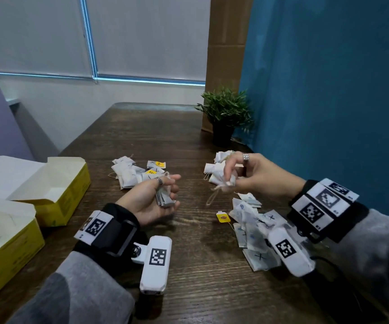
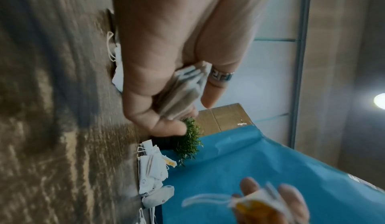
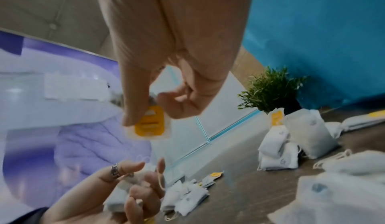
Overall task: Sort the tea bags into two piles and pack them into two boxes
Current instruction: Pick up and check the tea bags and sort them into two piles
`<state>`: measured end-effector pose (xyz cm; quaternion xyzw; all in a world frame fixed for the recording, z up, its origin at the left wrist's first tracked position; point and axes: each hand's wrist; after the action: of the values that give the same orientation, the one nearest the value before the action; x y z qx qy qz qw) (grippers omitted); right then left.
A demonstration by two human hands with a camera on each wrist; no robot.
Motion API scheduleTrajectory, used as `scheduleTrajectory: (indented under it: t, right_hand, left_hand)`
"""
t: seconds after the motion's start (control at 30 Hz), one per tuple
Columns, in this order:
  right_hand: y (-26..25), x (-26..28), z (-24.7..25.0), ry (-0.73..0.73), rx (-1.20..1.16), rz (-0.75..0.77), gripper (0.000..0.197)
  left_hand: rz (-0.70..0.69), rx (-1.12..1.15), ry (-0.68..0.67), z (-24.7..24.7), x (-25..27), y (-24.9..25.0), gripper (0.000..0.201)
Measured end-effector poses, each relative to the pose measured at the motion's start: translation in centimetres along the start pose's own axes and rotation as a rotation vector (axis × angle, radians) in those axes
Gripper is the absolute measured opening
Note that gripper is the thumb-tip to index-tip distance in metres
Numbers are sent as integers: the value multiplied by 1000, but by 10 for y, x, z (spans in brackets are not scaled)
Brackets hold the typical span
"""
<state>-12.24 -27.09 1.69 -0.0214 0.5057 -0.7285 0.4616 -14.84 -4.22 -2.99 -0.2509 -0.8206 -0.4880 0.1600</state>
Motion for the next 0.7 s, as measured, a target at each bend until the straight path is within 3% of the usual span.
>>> scheduleTrajectory:
  t: [0.1, 0.17, 0.23, 0.37, 0.47, 0.6, 0.67, 0.7]
  right_hand:
    - [4, -1, -6, 157, -194, 11, 26]
    - [7, -4, -15, 172, -170, 22, 30]
    - [8, -6, -23, 185, -125, 37, 33]
    - [9, -6, -29, 182, -65, 31, 36]
    - [7, -5, -24, 148, -207, -85, 36]
    - [-2, -7, -22, 208, -470, -275, 21]
    - [0, -8, -21, 158, -410, -326, 45]
    - [3, -10, -20, 116, -334, -326, 45]
  left_hand:
    - [-18, -159, -68, -10, 3, -4, 27]
    - [-28, -210, -175, -13, 6, -6, 41]
    - [-38, -252, -230, -15, 11, -8, 41]
    - [-186, -354, -60, -17, 9, -9, 10]
    - [-263, -399, 7, -16, 7, -8, 12]
    - [-305, -411, 24, -16, 6, -7, 12]
    - [-313, -414, 24, -16, 5, -8, 13]
    - [-312, -412, 14, -17, 5, -8, 12]
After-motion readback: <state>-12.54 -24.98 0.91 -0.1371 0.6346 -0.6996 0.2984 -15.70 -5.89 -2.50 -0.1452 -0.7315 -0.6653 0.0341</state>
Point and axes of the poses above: each hand's wrist, its own x-axis away from the middle knuckle, its own z-axis out of the back of the hand, y = z × x, and after that the axes turned 14 degrees about z, right-handed
